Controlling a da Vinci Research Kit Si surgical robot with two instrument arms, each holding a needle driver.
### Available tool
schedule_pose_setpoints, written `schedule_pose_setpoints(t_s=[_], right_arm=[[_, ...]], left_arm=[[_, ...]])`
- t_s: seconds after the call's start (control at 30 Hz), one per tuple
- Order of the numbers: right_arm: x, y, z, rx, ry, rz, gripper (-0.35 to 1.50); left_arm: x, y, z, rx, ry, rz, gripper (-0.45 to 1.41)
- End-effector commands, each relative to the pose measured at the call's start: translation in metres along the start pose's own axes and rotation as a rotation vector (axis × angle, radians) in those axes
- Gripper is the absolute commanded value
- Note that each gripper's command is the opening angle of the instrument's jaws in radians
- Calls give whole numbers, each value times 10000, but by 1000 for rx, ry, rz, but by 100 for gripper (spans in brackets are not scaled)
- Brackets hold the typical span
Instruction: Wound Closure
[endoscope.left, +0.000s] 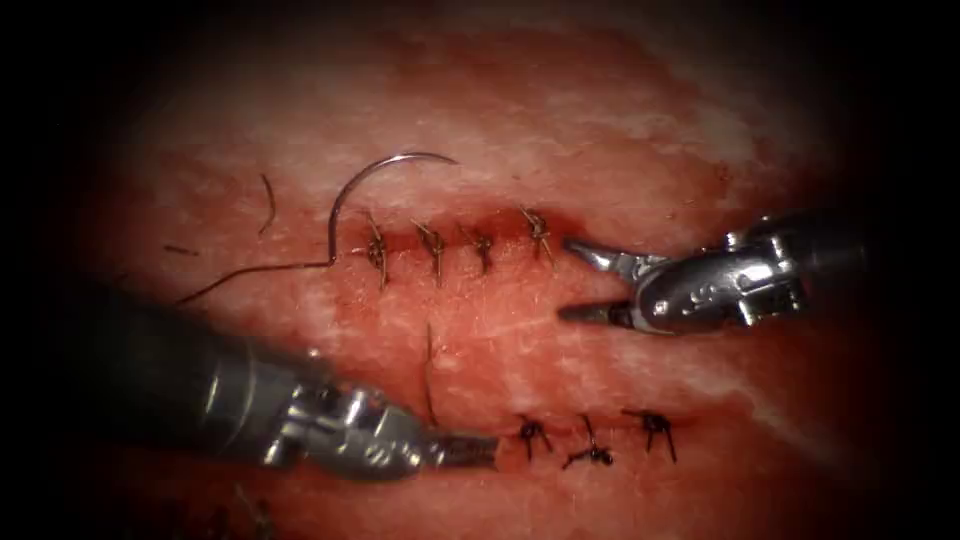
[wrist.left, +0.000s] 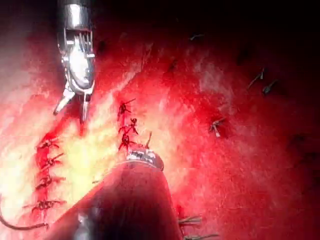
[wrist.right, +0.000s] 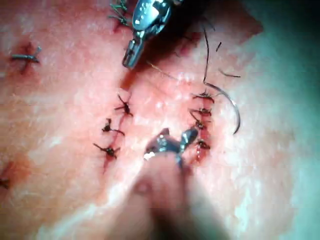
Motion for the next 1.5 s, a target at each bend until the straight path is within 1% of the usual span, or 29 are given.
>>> schedule_pose_setpoints(t_s=[0.03, 0.1, 0.13, 0.2, 0.23, 0.27, 0.3, 0.37, 0.43, 0.5, 0.57, 0.67, 0.8, 0.9, 0.93, 1.03, 1.17, 1.27, 1.3, 1.37, 1.43, 1.47, 1.5], right_arm=[[3, -2, -2, -12, 4, 10, 143], [3, 2, -6, -19, 2, 18, 143], [3, 3, -7, -19, 2, 18, 143], [2, 1, -6, -22, 4, 16, 142], [1, -1, -6, -22, 4, 15, 142], [0, -2, -5, -25, 1, 14, 140], [-1, -3, -4, -25, -7, 12, 140], [-2, -3, -4, -33, -17, 17, 138], [-3, -3, -5, -44, -30, 24, 138], [-3, -2, -5, -53, -46, 40, 142], [-3, -2, -5, -67, -58, 47, 145], [-4, -2, -6, -76, -71, 60, 145], [-6, 0, -8, -94, -86, 136, 145], [-5, 1, -11, -110, -96, 228, 147], [-4, 3, -12, -110, -96, 262, 147], [2, 7, -14, -96, -86, 341, 148], [21, 19, -18, -80, -83, 395, 148], [42, 36, -20, -42, -61, 435, 147], [48, 41, -20, -25, -43, 453, 143], [61, 52, -21, 7, -9, 496, 132], [72, 63, -20, 15, 27, 517, 123], [75, 66, -21, 19, 41, 517, 111], [76, 67, -21, 11, 38, 517, 105]], left_arm=[[-8, 14, 1, -3, -1, -17, -45], [-17, 24, -2, -8, -12, -43, -45], [-23, 29, -2, -10, -22, -68, -33], [-38, 39, 3, -39, -38, -137, 4], [-45, 41, 7, -54, -40, -172, 31], [-56, 43, 13, -63, -40, -217, 51], [-74, 42, 22, -64, -41, -269, 78], [-96, 37, 29, -55, -46, -308, 88], [-116, 30, 28, -34, -56, -348, 98], [-133, 23, 21, -32, -57, -365, 100], [-153, 17, 9, -25, -60, -392, 100], [-179, 10, -13, -2, -68, -411, 100], [-201, 4, -46, 12, -74, -455, 98], [-205, -3, -67, 16, -88, -484, 96], [-202, -5, -72, 18, -97, -491, 96], [-181, -14, -86, 1, -100, -522, 94], [-140, -22, -100, -37, -50, -560, 94], [-104, -29, -107, -52, 33, -592, 86], [-90, -36, -108, -46, 78, -606, 81], [-72, -50, -110, -30, 158, -614, 73], [-58, -69, -109, 8, 252, -562, 64], [-55, -77, -108, 23, 286, -551, 64], [-52, -87, -107, 41, 325, -534, 64]])
